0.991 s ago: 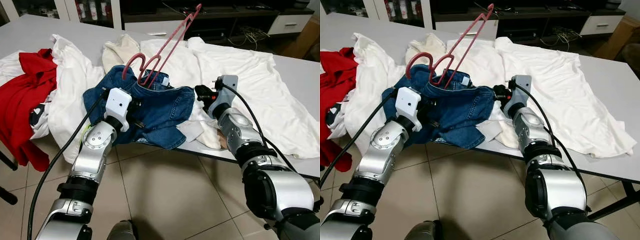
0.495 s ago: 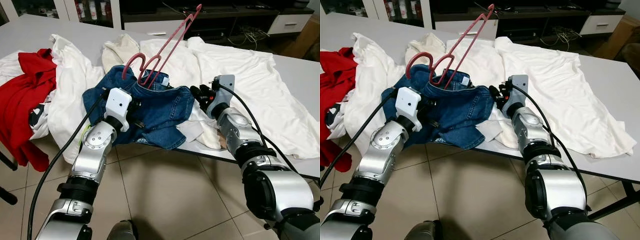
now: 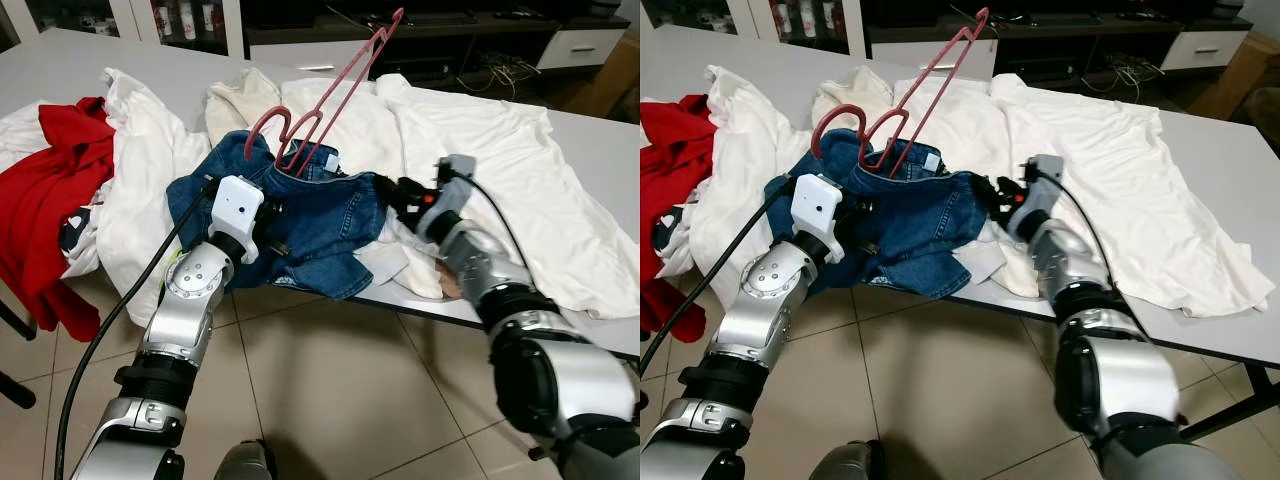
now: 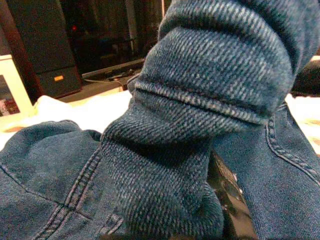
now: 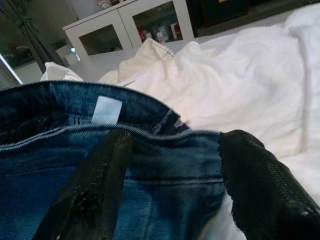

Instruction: Hang hanger

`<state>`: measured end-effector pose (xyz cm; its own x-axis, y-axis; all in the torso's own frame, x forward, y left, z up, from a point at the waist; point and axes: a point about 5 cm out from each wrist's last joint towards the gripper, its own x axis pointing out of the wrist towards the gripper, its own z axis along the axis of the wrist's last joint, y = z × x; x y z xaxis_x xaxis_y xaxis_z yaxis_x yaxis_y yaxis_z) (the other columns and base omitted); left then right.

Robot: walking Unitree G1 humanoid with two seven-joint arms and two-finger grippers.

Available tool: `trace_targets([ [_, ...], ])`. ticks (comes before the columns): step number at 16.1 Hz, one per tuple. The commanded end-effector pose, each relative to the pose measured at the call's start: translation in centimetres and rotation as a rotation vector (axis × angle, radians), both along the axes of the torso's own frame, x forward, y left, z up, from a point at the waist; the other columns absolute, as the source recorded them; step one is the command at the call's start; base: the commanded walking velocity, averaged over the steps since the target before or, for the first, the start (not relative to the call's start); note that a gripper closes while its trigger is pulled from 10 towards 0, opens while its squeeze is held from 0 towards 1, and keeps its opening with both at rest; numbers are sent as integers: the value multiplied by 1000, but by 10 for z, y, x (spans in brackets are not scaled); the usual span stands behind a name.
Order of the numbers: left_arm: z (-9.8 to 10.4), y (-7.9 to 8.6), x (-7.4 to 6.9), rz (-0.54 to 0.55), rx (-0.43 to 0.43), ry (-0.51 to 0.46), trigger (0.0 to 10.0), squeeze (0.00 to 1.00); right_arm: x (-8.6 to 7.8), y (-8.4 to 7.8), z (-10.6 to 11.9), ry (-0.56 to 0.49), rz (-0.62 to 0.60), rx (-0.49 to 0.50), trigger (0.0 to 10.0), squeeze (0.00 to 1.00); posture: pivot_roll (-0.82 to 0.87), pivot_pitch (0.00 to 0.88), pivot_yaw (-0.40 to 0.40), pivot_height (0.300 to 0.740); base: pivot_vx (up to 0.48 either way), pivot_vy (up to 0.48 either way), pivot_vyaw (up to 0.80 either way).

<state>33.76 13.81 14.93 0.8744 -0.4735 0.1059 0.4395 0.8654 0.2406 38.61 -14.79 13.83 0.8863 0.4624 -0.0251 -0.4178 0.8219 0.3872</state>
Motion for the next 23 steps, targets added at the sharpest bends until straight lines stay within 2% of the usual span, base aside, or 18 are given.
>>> trace_targets([
  [1, 4, -5, 1, -25, 1, -14, 10000, 0, -1, -6, 1, -25, 1, -21, 10000, 0, 141, 21, -63, 740, 0, 0, 0],
  [2, 4, -5, 1, -26, 2, -13, 10000, 0, -1, 2, 4, -64, 69, -136, 10000, 0, 141, 21, -63, 740, 0, 0, 0],
  [4, 4, -6, 1, -29, 3, -12, 10000, 0, -2, 14, 2, -80, 165, -251, 10000, 0, 141, 20, -64, 740, 0, 0, 0],
  [8, 4, -7, 0, -31, 2, -15, 10000, 0, -3, 22, -5, -24, 180, -303, 10000, 0, 148, 20, -67, 740, 0, 0, 0],
  [12, 4, -6, -1, -30, 5, -12, 10000, 0, -7, 22, -22, 68, 163, -362, 10000, 0, 159, 26, -67, 740, 0, 0, 0],
  [14, 4, -6, -1, -31, 5, -13, 10000, 0, -8, 21, -27, 82, 146, -417, 10000, 0, 159, 26, -67, 740, 0, 0, 0],
  [16, 3, -5, -1, -29, 6, -12, 10000, 0, -6, 23, -23, 70, 137, -402, 10000, 0, 161, 25, -67, 740, 0, 0, 0],
  [17, 3, -5, -1, -29, 6, -12, 10000, 0, -6, 26, -21, 58, 149, -396, 9176, 0, 160, 24, -68, 740, 0, 0, 0],
  [18, 3, -6, -1, -29, 5, -12, 10000, 0, -6, 31, -19, 35, 169, -400, 0, 0, 158, 23, -68, 740, 0, 0, 0],
  [20, 4, -7, 0, -30, 3, -13, 10000, 0, -5, 35, -17, 0, 168, -424, 0, 0, 156, 22, -70, 740, 0, 0, 0],
  [23, 3, -8, 0, -31, 0, -13, 10000, 0, -2, 33, -11, -49, 96, -439, 0, 0, 151, 19, -72, 740, 0, 0, 0],
])
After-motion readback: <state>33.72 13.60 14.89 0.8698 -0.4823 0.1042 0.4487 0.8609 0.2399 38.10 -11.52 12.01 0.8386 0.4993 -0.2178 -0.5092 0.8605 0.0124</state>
